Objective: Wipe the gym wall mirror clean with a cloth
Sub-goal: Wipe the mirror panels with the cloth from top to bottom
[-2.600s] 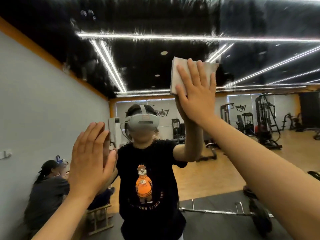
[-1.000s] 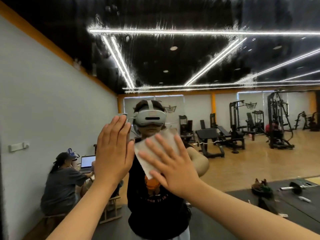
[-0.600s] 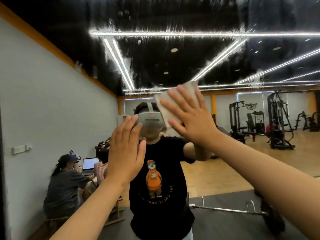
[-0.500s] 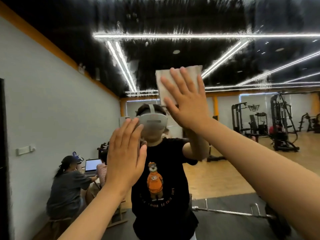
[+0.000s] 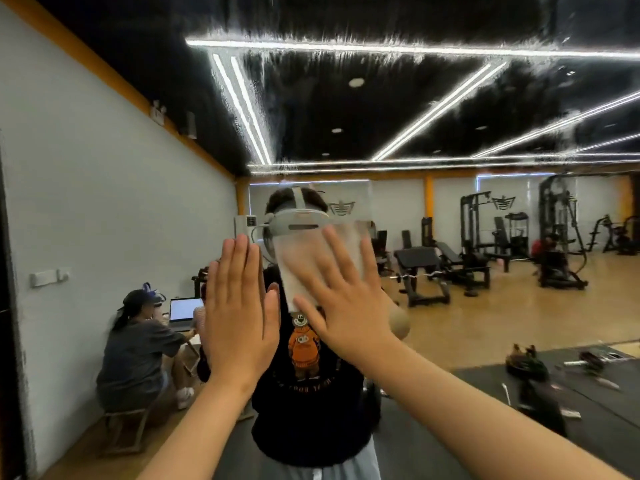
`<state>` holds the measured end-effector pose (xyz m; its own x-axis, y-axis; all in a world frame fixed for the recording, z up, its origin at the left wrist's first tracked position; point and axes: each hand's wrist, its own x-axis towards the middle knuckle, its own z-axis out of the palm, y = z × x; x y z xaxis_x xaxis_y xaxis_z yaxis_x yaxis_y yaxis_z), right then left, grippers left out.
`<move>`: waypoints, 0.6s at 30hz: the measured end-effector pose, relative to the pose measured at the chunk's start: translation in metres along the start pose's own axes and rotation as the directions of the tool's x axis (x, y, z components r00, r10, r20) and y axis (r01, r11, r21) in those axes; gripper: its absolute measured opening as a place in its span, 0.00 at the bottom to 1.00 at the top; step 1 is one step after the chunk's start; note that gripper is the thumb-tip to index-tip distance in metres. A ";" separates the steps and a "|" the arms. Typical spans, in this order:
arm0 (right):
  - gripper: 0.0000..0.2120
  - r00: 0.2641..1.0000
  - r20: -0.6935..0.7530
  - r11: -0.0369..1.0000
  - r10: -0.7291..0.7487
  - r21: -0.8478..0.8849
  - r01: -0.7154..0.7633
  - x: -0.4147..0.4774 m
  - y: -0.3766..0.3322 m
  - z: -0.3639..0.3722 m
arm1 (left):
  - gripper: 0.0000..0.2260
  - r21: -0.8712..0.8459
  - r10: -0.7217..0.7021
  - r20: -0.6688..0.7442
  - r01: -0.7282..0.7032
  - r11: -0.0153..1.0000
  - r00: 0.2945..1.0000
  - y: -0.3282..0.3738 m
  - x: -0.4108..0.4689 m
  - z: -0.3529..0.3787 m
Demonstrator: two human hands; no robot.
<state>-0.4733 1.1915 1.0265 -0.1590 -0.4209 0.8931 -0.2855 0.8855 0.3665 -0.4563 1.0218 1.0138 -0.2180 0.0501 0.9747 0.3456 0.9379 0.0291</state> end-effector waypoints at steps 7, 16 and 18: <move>0.24 0.993 0.042 0.994 -0.107 0.001 0.107 -0.032 0.019 -0.001 | 0.29 0.033 0.002 0.000 -0.002 0.999 1.000 0.001 0.003 -0.001; 0.26 0.991 -0.008 0.987 0.136 -0.084 -0.136 -0.083 0.146 -0.017 | 0.28 -0.014 0.011 -0.013 -0.011 1.000 1.000 0.050 -0.025 0.012; 0.26 0.988 -0.007 0.983 0.155 -0.099 -0.155 -0.097 0.181 -0.023 | 0.28 -0.004 0.031 -0.009 -0.031 1.000 0.999 0.065 -0.033 0.021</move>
<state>-0.4881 1.3971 1.0118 -0.1943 -0.2774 0.9409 -0.1628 0.9550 0.2479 -0.4452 1.0883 0.9786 -0.1988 0.0755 0.9771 0.3555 0.9347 0.0002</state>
